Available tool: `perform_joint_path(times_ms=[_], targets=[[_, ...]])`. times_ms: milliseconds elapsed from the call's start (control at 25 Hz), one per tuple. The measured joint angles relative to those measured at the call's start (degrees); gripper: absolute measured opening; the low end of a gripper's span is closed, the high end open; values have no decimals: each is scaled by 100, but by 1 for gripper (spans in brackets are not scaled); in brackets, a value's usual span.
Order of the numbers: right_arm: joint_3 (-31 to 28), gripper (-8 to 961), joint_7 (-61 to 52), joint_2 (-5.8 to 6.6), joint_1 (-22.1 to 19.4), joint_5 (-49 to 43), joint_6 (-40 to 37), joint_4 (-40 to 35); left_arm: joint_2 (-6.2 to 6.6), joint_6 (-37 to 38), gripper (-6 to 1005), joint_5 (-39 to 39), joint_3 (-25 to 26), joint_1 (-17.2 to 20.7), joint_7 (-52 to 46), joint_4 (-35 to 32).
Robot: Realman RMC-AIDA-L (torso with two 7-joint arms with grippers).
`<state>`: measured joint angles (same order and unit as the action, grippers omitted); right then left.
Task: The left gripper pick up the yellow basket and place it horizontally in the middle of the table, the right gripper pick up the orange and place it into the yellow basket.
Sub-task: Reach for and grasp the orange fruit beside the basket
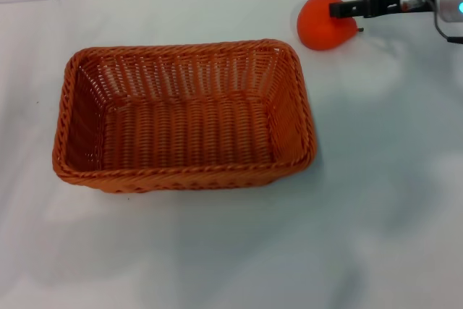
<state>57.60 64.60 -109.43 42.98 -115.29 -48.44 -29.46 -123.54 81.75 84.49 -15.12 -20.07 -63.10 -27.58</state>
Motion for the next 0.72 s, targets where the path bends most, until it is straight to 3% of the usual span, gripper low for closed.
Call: perform_joint_path(times_ms=[240, 560, 720], targets=[[12, 879, -436, -203, 338, -808, 129, 20, -3, 3, 737, 46, -8, -75, 68, 121], [60, 853, -437, -405, 373, -879, 903, 171, 6, 0, 738, 15, -8, -78, 78, 159], [80, 839, -301, -567, 380, -886, 1371, 271, 10, -35, 738, 12, -8, -103, 75, 162]])
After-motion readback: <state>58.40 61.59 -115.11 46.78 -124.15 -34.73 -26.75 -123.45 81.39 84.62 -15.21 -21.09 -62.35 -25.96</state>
